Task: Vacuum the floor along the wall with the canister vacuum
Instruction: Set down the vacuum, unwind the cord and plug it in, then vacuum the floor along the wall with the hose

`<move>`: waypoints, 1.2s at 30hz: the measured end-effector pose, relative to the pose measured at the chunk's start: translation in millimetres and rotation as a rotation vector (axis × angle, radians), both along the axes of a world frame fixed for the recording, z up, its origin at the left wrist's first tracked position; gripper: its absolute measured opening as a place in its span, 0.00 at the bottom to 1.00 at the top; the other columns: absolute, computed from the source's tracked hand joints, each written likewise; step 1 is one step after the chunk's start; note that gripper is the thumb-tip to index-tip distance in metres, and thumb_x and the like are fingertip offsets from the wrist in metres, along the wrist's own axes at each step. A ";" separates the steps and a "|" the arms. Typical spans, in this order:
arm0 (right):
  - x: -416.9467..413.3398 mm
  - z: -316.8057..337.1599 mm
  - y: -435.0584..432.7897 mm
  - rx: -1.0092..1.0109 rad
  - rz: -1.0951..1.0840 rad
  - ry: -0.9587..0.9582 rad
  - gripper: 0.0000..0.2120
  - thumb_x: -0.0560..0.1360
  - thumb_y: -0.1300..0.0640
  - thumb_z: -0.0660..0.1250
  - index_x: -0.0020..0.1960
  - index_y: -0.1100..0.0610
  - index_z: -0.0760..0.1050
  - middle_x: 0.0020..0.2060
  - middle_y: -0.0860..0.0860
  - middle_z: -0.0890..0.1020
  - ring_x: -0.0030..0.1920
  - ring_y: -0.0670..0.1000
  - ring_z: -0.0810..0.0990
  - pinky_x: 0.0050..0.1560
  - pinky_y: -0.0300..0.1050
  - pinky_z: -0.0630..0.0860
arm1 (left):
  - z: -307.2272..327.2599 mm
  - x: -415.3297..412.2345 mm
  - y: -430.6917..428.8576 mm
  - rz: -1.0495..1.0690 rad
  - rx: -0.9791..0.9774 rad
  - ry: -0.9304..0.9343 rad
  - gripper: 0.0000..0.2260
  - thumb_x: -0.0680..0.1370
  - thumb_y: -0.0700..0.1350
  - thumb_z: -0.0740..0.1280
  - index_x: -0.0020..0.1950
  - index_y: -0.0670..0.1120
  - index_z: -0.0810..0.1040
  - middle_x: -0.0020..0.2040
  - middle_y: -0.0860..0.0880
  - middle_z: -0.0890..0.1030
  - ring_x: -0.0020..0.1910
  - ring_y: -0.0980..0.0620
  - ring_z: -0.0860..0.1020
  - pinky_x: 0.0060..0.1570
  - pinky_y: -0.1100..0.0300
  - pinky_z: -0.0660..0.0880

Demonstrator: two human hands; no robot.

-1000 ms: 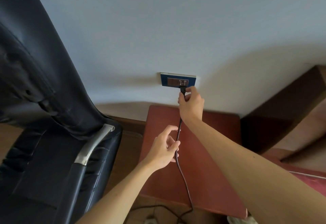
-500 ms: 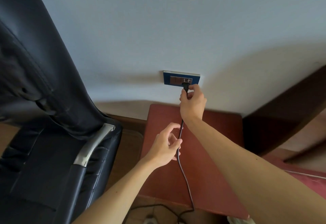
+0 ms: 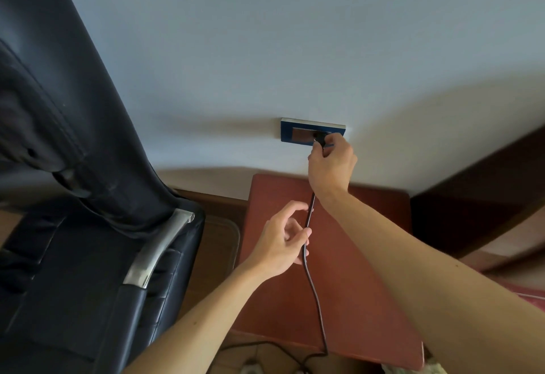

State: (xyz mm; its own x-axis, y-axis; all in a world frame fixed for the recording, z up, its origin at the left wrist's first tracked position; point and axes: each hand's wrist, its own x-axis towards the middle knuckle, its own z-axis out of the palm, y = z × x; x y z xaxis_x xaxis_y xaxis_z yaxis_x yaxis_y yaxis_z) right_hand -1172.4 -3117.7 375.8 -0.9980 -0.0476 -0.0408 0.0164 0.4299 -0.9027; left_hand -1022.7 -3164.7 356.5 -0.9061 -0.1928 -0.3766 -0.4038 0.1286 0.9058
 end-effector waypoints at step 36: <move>37.2 367.0 -26.6 1.067 0.599 0.206 0.32 0.78 0.38 0.61 0.76 0.53 0.59 0.69 0.56 0.70 0.69 0.59 0.69 0.63 0.57 0.71 | 350.5 -5.9 -168.2 -0.257 -0.893 -0.097 0.37 0.78 0.63 0.61 0.79 0.45 0.52 0.76 0.40 0.62 0.73 0.40 0.66 0.69 0.46 0.68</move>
